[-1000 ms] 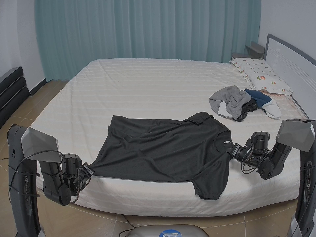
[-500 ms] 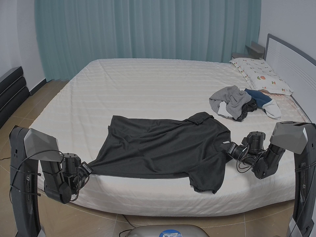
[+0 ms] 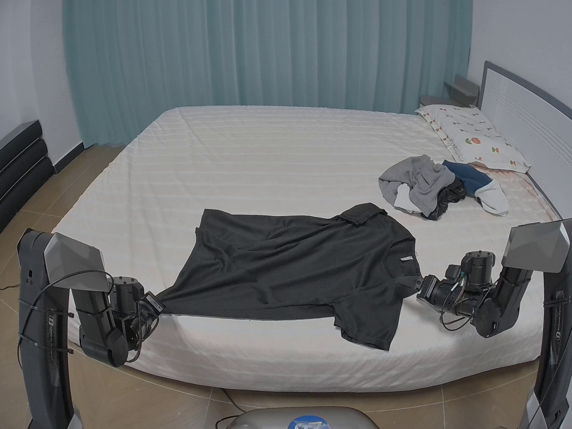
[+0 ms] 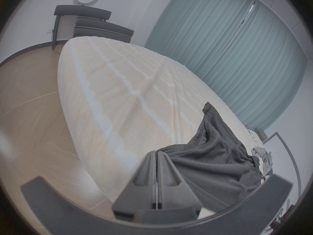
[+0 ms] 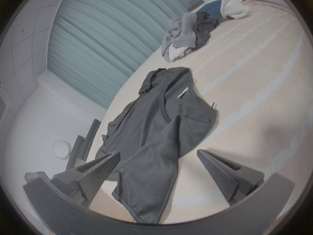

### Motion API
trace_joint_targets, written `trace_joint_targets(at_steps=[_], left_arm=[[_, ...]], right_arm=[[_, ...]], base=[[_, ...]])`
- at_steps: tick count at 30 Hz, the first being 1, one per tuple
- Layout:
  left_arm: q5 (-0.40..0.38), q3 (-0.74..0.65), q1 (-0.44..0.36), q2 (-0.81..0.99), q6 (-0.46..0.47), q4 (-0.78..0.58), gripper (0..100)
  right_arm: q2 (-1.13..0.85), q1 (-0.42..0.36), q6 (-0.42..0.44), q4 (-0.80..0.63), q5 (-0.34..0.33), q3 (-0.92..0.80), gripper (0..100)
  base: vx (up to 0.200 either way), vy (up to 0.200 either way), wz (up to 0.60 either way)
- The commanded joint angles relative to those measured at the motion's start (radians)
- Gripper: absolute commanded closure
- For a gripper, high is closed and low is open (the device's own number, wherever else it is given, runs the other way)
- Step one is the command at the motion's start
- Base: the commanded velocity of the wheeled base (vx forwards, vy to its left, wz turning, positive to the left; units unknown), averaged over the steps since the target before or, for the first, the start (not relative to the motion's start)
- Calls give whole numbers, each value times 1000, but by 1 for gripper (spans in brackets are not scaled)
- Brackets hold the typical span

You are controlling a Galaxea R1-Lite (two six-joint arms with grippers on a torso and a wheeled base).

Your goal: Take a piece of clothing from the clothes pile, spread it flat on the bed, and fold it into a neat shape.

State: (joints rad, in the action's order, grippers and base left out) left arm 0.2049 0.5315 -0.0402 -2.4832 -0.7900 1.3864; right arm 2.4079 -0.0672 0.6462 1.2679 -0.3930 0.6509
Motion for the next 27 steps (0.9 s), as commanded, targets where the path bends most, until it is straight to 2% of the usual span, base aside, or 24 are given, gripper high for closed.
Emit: trace_joint_targets(at_steps=[1, 7, 24, 25, 27], left_arm=[[1, 1, -1, -3, 0, 0, 100], [-1, 1, -1, 0, 0, 0, 100], [1, 2, -6, 1, -2, 0, 100], [1, 2, -6, 1, -2, 0, 100], [1, 2, -6, 3, -2, 0, 100]], right_arm=[[-15, -40, -2, -5, -6, -39, 0], [13, -105, -7, -15, -1, -43, 0], [40, -131, -13, -50, 5, -20, 0], [40, -131, -13, -50, 5, -20, 100], [36, -131, -13, -50, 9, -20, 100]], base=[[0, 0, 0], [0, 0, 0], [0, 0, 0], [0, 0, 0], [0, 0, 0]])
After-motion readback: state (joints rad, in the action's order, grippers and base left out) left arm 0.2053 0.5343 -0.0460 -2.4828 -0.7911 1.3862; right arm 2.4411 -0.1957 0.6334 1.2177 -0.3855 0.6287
